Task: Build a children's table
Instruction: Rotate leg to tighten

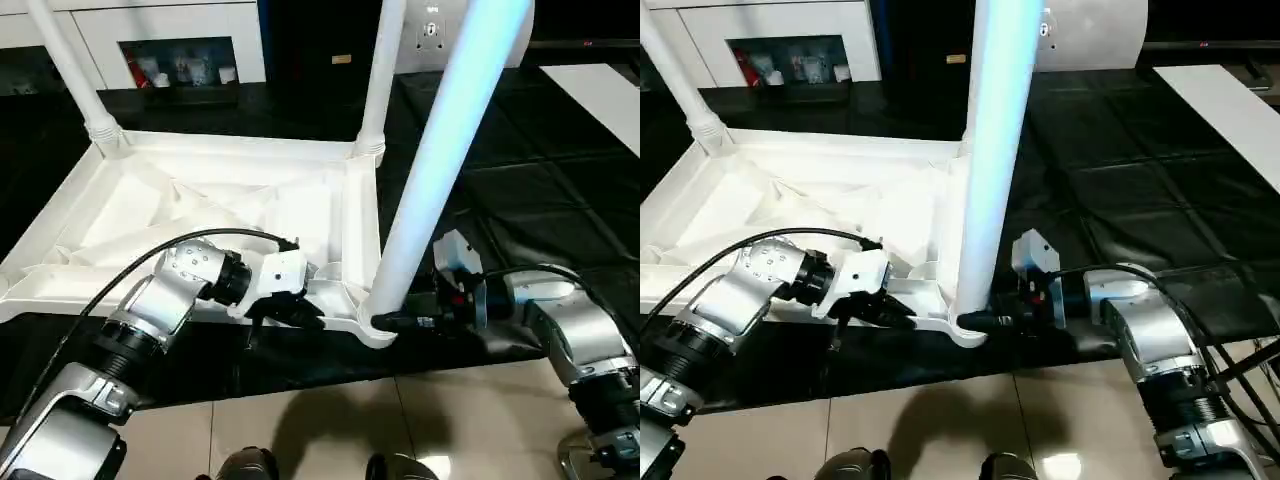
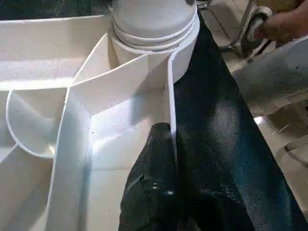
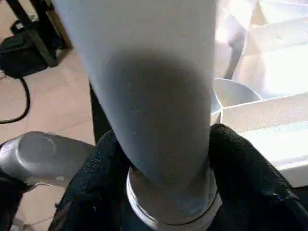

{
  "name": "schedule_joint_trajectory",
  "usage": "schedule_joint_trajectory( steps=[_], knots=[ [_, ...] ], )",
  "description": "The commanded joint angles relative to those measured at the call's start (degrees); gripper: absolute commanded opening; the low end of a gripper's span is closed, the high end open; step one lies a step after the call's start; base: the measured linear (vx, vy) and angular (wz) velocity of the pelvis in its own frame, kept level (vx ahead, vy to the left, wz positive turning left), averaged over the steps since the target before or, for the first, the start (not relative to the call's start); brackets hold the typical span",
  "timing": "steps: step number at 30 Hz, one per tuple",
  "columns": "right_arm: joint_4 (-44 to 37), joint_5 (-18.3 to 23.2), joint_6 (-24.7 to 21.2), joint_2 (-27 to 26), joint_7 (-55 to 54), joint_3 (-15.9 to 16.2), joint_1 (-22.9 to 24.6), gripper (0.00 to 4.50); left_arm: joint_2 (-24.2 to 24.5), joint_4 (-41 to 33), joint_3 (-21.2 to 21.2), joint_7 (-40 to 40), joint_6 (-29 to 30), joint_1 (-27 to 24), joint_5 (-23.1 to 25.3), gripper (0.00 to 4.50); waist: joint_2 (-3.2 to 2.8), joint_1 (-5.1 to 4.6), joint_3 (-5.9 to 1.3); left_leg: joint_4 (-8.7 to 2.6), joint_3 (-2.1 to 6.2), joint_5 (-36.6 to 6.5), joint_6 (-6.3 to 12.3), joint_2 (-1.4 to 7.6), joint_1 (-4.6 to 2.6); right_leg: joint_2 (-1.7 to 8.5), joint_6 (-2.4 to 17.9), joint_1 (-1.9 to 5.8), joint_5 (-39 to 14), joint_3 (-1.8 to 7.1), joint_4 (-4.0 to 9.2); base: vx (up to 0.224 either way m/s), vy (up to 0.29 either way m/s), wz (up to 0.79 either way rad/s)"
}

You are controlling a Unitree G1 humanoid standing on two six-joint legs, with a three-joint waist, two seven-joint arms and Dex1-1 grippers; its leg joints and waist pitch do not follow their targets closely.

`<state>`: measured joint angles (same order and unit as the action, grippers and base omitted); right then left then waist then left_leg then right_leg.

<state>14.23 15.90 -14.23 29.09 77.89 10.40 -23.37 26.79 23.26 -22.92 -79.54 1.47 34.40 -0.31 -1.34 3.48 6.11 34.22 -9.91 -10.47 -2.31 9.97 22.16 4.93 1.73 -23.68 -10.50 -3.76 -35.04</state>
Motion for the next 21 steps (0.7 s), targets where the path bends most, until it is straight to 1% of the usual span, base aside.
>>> schedule_joint_trajectory(
  steps=[1, 2, 3, 4, 5, 6, 7, 8, 9, 10, 11, 12, 14, 15, 16, 17, 18, 19, 20, 21],
  knots=[
    [-0.68, 1.18, -0.52, 0.22, 1.96, 1.28, -0.63, 2.21, -0.2, -1.55, -2.0, -1.91, -1.27, 0.7, 0.29, 0.0, 0.74, -0.26, -4.6, -3.58, 0.43, -5.39, 7.26, 3.14, -0.9, 3.47, 15.07, 3.38, -6.89, 2.71, 3.57, 0.0, 0.0, 0.0],
    [-0.52, 1.19, -0.49, 0.13, 2.21, 1.35, -0.68, 2.21, -0.22, -1.35, -2.01, -1.97, -1.45, 0.74, 0.3, 0.0, 0.59, -0.24, -4.62, -3.6, 0.47, -5.47, 7.13, 3.15, -0.91, 3.47, 15.07, 3.36, -7.03, 2.71, 3.54, 0.0, 0.0, 0.0],
    [-0.49, 1.19, -0.49, 0.12, 2.25, 1.36, -0.69, 2.16, -0.22, -1.32, -2.01, -1.98, -1.48, 0.75, 0.3, 0.0, 0.58, -0.27, -4.59, -3.65, 0.47, -5.89, 6.84, 3.14, -0.92, 3.43, 15.04, 3.34, -7.45, 2.68, 3.62, 0.0, 0.0, 0.0],
    [-0.43, 1.36, -0.71, -0.09, 2.81, 1.53, -0.63, 2.1, -0.25, -0.93, -2.02, -2.08, -1.76, 0.81, 0.26, 0.0, -0.05, -0.1, -4.73, -3.62, 0.59, -6.24, 6.48, 3.15, -1.02, 3.52, 15.18, 3.4, -7.71, 2.65, 3.57, 0.0, 0.0, 0.0],
    [-0.54, 1.46, -0.86, -0.11, 2.88, 1.55, -0.56, 2.08, -0.27, -0.89, -2.01, -2.09, -1.74, 0.81, 0.24, 0.0, 0.28, -0.21, -4.77, -3.62, 0.53, -6.17, 6.35, 3.17, -0.97, 3.43, 15.32, 3.42, -6.82, 2.68, 3.58, 0.0, 0.0, 0.0],
    [-0.69, 1.59, -1.07, -0.15, 2.98, 1.58, -0.46, 2.08, -0.3, -0.82, -2.01, -2.1, -1.71, 0.83, 0.21, 0.0, 0.32, -0.21, -4.8, -3.61, 0.53, -6.03, 6.36, 3.15, -0.97, 3.39, 15.45, 3.46, -6.32, 2.67, 3.52, 0.0, 0.0, 0.0],
    [-1.11, 1.8, -1.43, -0.15, 3.09, 1.64, -0.16, 2.05, -0.36, -0.79, -1.99, -2.07, -1.58, 0.81, 0.18, 0.0, -0.11, -0.08, -4.72, -3.63, 0.59, -6.16, 6.32, 3.14, -0.95, 3.43, 15.66, 3.42, -6.03, 2.64, 3.46, 0.0, 0.0, 0.0],
    [-1.5, 2.03, -1.82, -0.11, 3.23, 1.69, 0.1, 2.05, -0.44, -0.78, -1.93, -2.08, -1.43, 0.79, 0.19, 0.0, 0.08, -0.16, -4.71, -3.63, 0.55, -6.28, 6.28, 3.09, -0.91, 3.37, 15.72, 3.5, -5.6, 2.65, 3.53, 0.0, 0.0, 0.0],
    [-2.14, 2.37, -2.39, -0.07, 3.29, 1.73, 0.57, 2.05, -0.55, -0.84, -1.78, -2.05, -0.83, 0.79, 0.08, 0.0, 0.1, -0.13, -4.73, -3.64, 0.57, -6.23, 6.3, 3.11, -0.92, 3.38, 15.82, 3.51, -5.37, 2.64, 3.47, 0.0, 0.0, 0.0],
    [-3.04, 2.78, -3.14, -0.1, 3.12, 1.77, 1.3, 2.04, -0.63, -0.92, -1.57, -1.77, 0.25, 0.8, 0.01, 0.0, -0.19, -0.06, -4.53, -3.71, 0.61, -6.47, 6.27, 3.11, -0.92, 3.34, 15.9, 3.45, -5.29, 2.63, 3.49, 0.0, 0.0, 0.0],
    [-4.03, 3.21, -3.96, -0.24, 2.59, 1.74, 2.07, 2.04, -0.81, -1.05, -1.14, -1.24, 2.03, 0.79, -0.28, 0.0, -0.26, 0.01, -4.5, -3.73, 0.61, -6.9, 6.23, 3.16, -0.96, 3.4, 15.98, 3.43, -5.43, 2.65, 3.57, 0.0, 0.0, 0.0],
    [-4.91, 3.6, -4.76, -0.5, 1.85, 1.61, 2.74, 2.04, -1.05, -1.17, -0.66, -0.55, 3.71, 0.77, -0.6, 0.0, -0.18, -0.02, -4.49, -3.81, 0.59, -7.05, 6.09, 3.22, -1.01, 3.35, 15.96, 3.46, -5.44, 2.67, 3.56, 0.0, 0.0, 0.0],
    [-5.78, 3.91, -5.94, -1.13, 0.09, 1.19, 3.31, 2.04, -1.65, -1.33, 0.1, 0.73, 5.46, 0.76, -1.09, 0.0, -0.32, 0.1, -4.43, -3.86, 0.63, -7.84, 5.69, 3.17, -1.04, 3.4, 16.28, 3.46, -5.95, 2.65, 3.71, 0.0, 0.0, 0.0],
    [-6.47, 2.81, -7.14, -2.37, -4.01, 0.82, 3.81, 2.04, -2.56, -1.75, 0.94, 2.74, 7.86, 0.79, -1.46, 0.0, -0.17, 0.04, -4.34, -3.97, 0.65, -8.28, 5.2, 3.14, -1.06, 3.39, 15.94, 3.41, -7.34, 2.67, 3.82, 0.0, 0.0, 0.0],
    [-6.68, 1.9, -7.56, -3.03, -6.31, 0.74, 3.99, 2.04, -2.95, -1.98, 1.29, 3.7, 9.04, 0.81, -1.57, 0.0, -0.16, -0.11, -4.23, -4.02, 0.66, -9.1, 4.93, 3.04, -1.0, 3.47, 15.65, 3.45, -9.01, 2.66, 4.03, 0.0, 0.0, 0.0],
    [-6.97, 1.09, -9.0, -5.16, -11.13, -0.1, 4.03, 2.04, -4.01, -2.14, 1.98, 5.92, 11.08, 1.1, -1.57, 0.0, -0.1, -0.34, -4.1, -4.18, 0.72, -10.66, 3.94, 2.97, -1.11, 3.5, 14.72, 3.42, -12.7, 2.63, 4.38, 0.0, 0.0, 0.0],
    [-7.29, 1.01, -10.45, -7.54, -15.6, -1.25, 4.06, 2.04, -5.19, -2.36, 2.61, 7.99, 12.76, 1.36, -1.69, 0.0, -0.14, -0.47, -3.86, -4.35, 0.7, -11.67, 3.33, 2.99, -1.15, 3.5, 14.08, 3.28, -14.88, 2.69, 4.64, 0.0, 0.0, 0.0],
    [-7.61, 1.69, -12.13, -9.7, -18.84, -2.34, 4.04, 2.04, -6.33, -2.5, 3.15, 9.71, 14.08, 1.6, -1.9, 0.0, 0.05, -0.74, -3.8, -4.46, 0.8, -12.8, 2.14, 2.87, -1.32, 3.52, 13.05, 3.16, -18.43, 2.71, 4.87, 0.0, 0.0, 0.0],
    [-7.94, 1.78, -13.42, -11.93, -22.14, -3.08, 4.05, 2.04, -7.79, -2.38, 3.81, 11.95, 15.77, 1.96, -1.97, 0.0, 0.11, -1.19, -3.74, -4.63, 1.11, -14.1, 0.98, 2.66, -1.06, 3.64, 11.33, 3.42, -22.44, 2.47, 5.18, 0.0, 0.0, 0.0],
    [-7.99, 1.08, -14.0, -14.05, -25.31, -3.25, 4.09, 2.04, -9.21, -1.96, 4.21, 14.15, 16.6, 2.38, -1.69, 0.0, 0.11, -1.44, -3.73, -4.72, 1.22, -14.23, 0.62, 2.66, -0.92, 3.61, 10.72, 3.42, -23.08, 2.45, 5.19, 0.0, 0.0, 0.0]
  ],
)
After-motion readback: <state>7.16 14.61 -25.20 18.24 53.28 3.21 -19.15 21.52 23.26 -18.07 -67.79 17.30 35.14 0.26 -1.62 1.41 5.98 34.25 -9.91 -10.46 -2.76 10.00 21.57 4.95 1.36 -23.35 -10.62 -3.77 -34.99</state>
